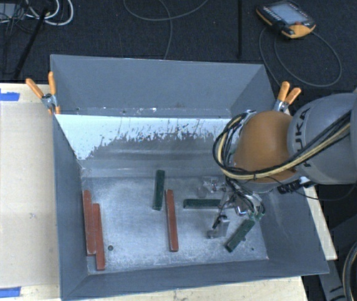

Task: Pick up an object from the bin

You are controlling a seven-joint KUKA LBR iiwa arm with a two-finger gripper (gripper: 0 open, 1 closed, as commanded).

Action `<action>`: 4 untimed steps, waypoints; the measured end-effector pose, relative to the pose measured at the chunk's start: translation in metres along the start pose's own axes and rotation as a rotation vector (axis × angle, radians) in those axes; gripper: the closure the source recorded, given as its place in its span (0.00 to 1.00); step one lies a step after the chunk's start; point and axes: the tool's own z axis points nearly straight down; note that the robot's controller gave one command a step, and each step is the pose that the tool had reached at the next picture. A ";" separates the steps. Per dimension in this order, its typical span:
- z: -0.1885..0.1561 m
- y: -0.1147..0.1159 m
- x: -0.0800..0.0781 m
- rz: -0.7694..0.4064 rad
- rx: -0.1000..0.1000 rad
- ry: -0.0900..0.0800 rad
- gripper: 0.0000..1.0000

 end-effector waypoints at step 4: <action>-0.026 0.005 -0.001 0.142 0.000 0.008 1.00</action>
Offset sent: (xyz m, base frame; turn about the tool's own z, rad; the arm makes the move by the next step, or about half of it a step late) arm 0.0000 0.0000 0.0000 0.0000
